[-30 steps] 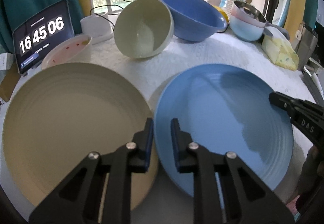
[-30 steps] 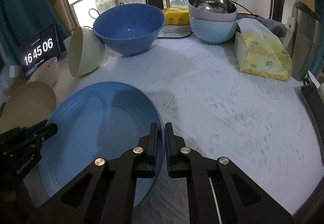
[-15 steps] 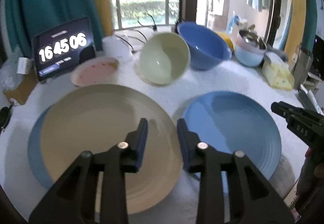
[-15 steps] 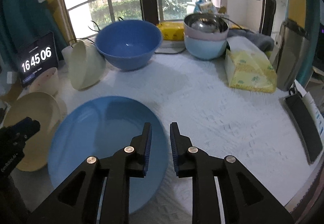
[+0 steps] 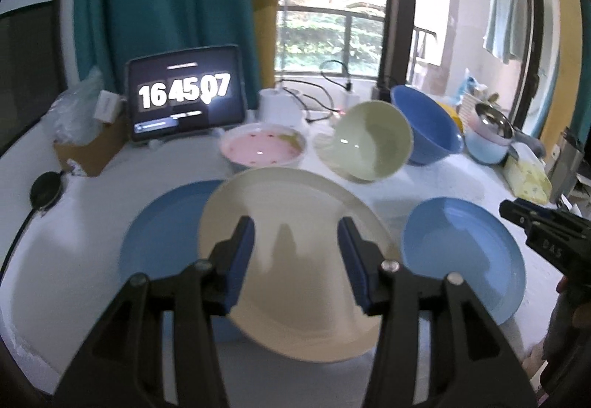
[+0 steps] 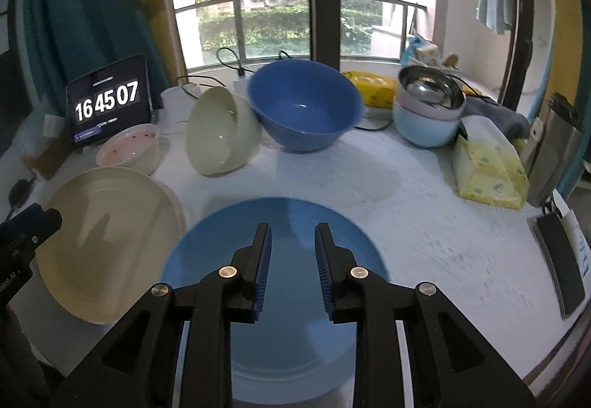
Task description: Organize plates and bowls
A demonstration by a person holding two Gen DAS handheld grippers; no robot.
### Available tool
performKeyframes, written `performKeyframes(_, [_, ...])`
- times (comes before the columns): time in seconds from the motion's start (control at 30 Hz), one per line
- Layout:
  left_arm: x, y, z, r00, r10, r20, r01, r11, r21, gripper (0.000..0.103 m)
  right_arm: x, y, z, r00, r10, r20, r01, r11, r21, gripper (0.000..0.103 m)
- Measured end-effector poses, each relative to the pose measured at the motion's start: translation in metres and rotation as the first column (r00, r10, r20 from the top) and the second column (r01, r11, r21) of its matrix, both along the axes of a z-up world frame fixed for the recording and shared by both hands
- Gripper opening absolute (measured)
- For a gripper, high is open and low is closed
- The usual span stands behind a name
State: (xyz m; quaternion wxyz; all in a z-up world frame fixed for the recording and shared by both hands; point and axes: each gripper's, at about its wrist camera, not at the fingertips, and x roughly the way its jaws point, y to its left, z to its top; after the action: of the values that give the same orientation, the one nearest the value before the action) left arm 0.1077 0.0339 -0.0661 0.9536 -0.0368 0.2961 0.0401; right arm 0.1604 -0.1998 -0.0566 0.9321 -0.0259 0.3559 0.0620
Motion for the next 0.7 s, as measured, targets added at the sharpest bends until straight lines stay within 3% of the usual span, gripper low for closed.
performKeyframes(0.3, [-0.006,0.031,-0.005,0.997,0.076,0.008,-0.076,0.997,-0.004,0.049,0.004,0.035,0.004,0.999,0.054,0.007,-0.054,0.998,-0.011,0.026])
performKeyframes(0.7, [0.009,0.054,-0.033,0.992,0.113,-0.063,-0.114,0.993,-0.024,0.049,0.027,0.071,-0.015,0.990,0.130,-0.056,-0.129,0.991,0.025,0.027])
